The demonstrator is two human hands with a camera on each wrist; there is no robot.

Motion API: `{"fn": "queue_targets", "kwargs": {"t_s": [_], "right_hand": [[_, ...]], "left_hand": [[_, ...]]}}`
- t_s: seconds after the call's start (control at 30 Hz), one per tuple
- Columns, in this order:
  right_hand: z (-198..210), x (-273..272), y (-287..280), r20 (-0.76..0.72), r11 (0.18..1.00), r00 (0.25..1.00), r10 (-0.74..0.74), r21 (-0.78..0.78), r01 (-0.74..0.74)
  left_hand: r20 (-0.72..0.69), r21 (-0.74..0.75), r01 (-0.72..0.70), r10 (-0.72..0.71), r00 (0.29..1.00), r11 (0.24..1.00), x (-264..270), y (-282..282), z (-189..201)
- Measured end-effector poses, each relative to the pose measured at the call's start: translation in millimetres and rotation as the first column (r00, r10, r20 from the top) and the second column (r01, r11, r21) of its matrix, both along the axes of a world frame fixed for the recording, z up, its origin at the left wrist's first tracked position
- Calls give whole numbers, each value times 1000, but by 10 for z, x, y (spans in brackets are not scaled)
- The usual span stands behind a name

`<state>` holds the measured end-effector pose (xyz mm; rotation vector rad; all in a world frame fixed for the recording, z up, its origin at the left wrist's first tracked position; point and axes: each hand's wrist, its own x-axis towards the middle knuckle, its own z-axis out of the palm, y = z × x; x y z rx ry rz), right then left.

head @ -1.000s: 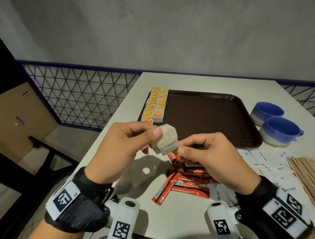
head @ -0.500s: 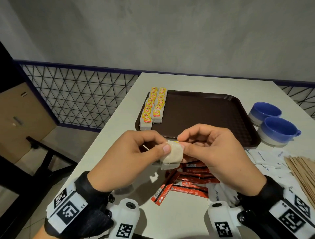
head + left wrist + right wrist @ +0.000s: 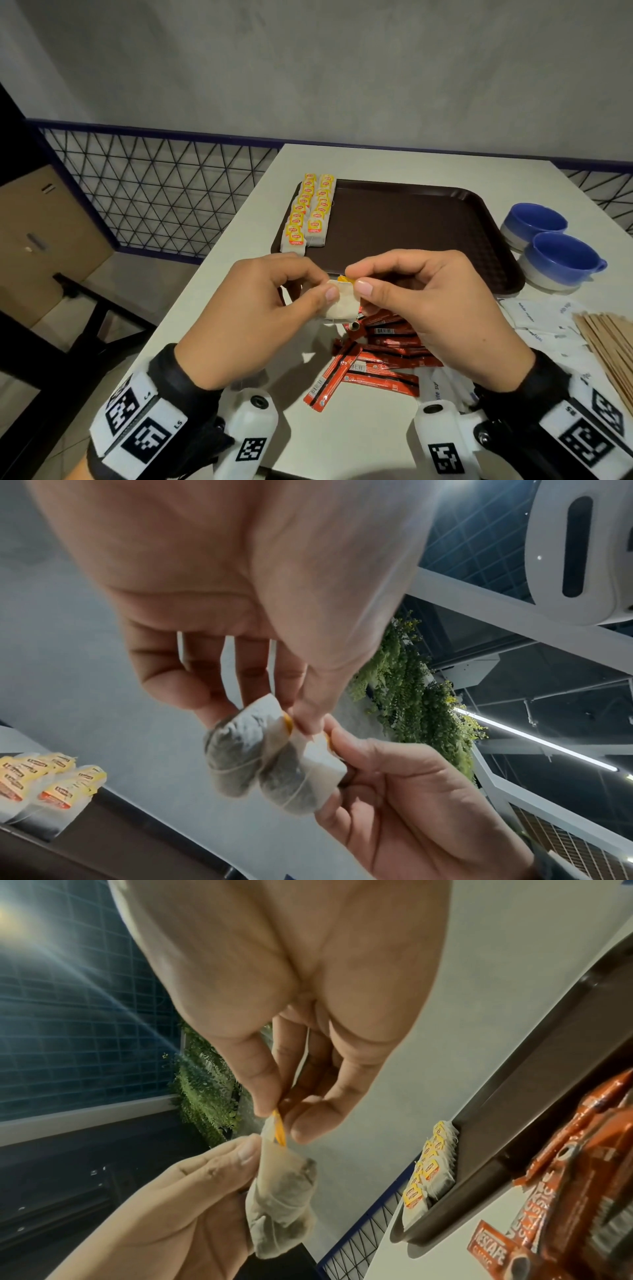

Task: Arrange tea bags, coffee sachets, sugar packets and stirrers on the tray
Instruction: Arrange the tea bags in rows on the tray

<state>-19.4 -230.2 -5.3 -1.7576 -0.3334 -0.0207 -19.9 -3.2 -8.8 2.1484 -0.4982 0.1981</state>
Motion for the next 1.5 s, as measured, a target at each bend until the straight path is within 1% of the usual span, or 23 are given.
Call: {"fn": "queue_targets", "kwargs": {"t_s": [0.13, 0.23, 0.3, 0.43, 0.5, 0.6, 0.7, 0.77, 0.83, 0.93, 1.0, 1.13, 1.27, 1.4, 1.5], "right_hand": [[-15, -23, 41, 20, 1000, 1000, 9, 17, -9], [-21, -18, 62, 57, 999, 998, -26, -27, 27], [-17, 4, 48, 58, 998, 997, -52, -28, 54], [-10, 67, -14, 15, 993, 994, -105, 53, 104], [-15, 92, -29, -10, 988, 992, -123, 89, 123], [-33, 108, 2, -38, 988, 993, -111, 108, 114], [-38, 101, 70, -36, 987, 994, -103, 116, 107], [-29, 92, 97, -38, 989, 995, -94, 113, 98], [-15, 84, 102, -64, 984, 995, -72, 156, 82], [11, 69, 82, -61, 986, 997, -46, 157, 55], [21, 65, 79, -46, 992, 998, -49, 112, 54], [15, 86, 98, 24, 994, 995, -98, -37, 99], [26, 101, 101, 77, 991, 994, -80, -100, 88], [27, 110, 79, 58, 999, 998, -21, -38, 23], [15, 121, 65, 44, 1000, 999, -11, 9, 10]], "left_hand": [[35, 3, -4, 4, 999, 1000, 8, -32, -28], [44, 18, -7, 6, 999, 1000, 10, -55, -33], [56, 8, -35, 34, 998, 999, 14, -58, -30], [116, -49, -132, 137, 984, 990, 19, -13, -11], [141, -52, -147, 153, 978, 988, 12, -4, -6], [154, -2, -81, 80, 985, 997, -32, -67, -26], [168, 54, -22, 13, 986, 998, -66, -142, -75], [152, 43, -15, 8, 988, 999, -68, -176, -105], [139, 34, -14, 9, 990, 999, -70, -199, -122], [92, -34, -19, 22, 996, 999, -61, -205, -153], [30, -90, -10, 12, 999, 996, -43, -193, -170], [-107, -181, 28, -48, 993, 983, -22, -165, -178], [-196, -267, 66, -121, 973, 961, -13, -144, -198], [-204, -360, 70, -152, 967, 930, 21, -104, -227], [-224, -413, 57, -162, 961, 909, 40, -94, -226]]}}
